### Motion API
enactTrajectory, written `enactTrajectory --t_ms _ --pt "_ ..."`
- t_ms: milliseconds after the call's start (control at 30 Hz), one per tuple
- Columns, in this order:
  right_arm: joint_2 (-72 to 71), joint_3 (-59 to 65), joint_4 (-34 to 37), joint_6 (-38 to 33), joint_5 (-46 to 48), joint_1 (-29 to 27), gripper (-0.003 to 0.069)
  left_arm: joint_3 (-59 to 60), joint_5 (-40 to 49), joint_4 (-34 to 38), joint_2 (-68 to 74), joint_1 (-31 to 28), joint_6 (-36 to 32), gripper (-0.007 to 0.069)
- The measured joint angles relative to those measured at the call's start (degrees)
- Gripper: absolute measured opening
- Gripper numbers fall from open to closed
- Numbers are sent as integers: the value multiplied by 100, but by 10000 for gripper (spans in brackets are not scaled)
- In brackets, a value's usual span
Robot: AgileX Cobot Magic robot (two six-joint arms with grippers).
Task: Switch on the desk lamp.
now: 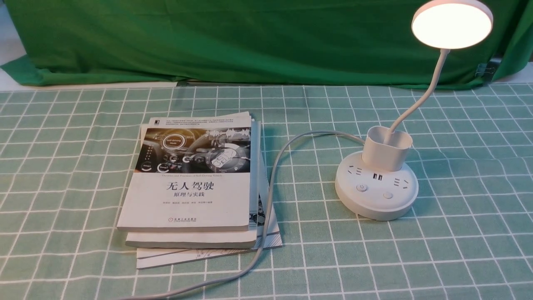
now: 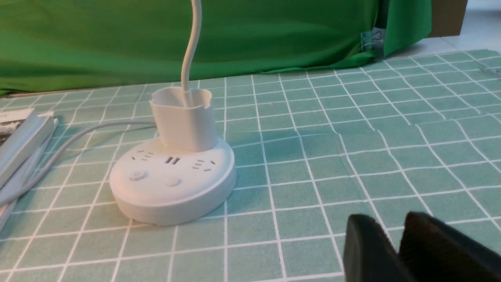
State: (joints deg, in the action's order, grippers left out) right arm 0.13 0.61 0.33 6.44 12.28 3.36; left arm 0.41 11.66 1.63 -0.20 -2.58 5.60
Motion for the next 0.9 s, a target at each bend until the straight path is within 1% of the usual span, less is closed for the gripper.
enactTrajectory --t_ms 333,900 --pt "0 0 0 0 0 0 235 0 0 0 0 0 0 21" --pt "0 0 0 0 0 0 238 0 5 0 0 0 0 21"
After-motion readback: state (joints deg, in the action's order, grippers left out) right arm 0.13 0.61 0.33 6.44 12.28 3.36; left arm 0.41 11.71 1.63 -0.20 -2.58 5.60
